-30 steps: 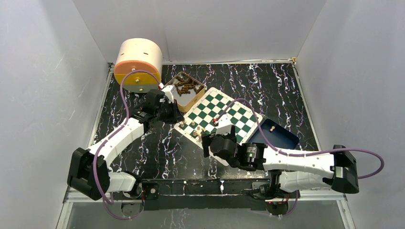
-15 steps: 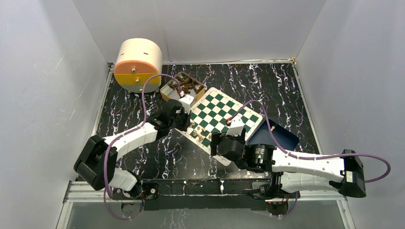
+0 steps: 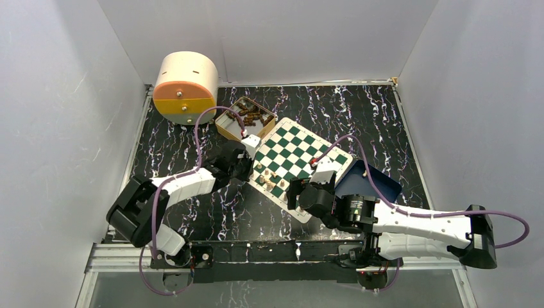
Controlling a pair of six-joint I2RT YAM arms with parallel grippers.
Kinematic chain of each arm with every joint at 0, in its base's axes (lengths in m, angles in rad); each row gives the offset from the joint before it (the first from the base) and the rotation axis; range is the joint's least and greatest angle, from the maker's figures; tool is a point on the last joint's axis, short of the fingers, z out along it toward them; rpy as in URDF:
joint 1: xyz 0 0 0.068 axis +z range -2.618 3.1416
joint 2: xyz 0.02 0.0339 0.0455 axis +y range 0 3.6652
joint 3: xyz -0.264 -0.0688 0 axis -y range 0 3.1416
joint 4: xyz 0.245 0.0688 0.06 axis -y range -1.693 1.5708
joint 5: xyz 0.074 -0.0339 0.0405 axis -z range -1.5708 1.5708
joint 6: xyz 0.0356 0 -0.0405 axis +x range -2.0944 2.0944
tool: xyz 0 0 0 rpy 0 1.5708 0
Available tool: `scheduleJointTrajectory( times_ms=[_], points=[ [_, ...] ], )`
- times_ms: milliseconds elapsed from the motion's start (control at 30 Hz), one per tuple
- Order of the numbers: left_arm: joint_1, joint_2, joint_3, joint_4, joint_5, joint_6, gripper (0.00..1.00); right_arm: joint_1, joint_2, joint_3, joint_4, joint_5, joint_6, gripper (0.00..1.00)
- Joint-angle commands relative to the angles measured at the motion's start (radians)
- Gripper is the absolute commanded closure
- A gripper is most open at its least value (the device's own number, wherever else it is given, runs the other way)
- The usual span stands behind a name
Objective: Set up the chess pieces on the board
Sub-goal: Place the chess piece on the chessboard.
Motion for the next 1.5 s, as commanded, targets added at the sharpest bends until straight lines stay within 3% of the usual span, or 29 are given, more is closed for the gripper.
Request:
scheduleJointTrajectory(
  times_ms=[0, 800, 867, 1033, 1300, 1467],
  points=[
    [0.0, 0.004, 0.006, 0.04, 0.0, 0.006, 1.0, -0.003, -0.021, -0.005, 0.002, 0.045, 0.023, 0.01],
    [-0.001, 0.062, 0.022, 0.029, 0.039, -0.011, 1.0, -0.003, -0.036, -0.024, 0.002, 0.041, 0.036, 0.01],
    [-0.001, 0.06, 0.037, 0.004, 0.03, -0.017, 0.9, -0.002, -0.036, -0.023, 0.002, 0.041, 0.037, 0.01],
    [-0.001, 0.039, 0.078, -0.067, -0.008, -0.027, 0.76, -0.002, -0.029, -0.004, 0.005, 0.019, 0.017, 0.01],
    [-0.001, -0.059, 0.141, -0.135, -0.022, -0.115, 0.71, -0.029, 0.039, 0.096, -0.044, -0.019, -0.039, 0.01],
    [-0.001, -0.139, 0.162, -0.203, -0.047, -0.126, 0.66, -0.157, 0.062, 0.108, 0.02, -0.201, -0.152, 0.06]
  ],
)
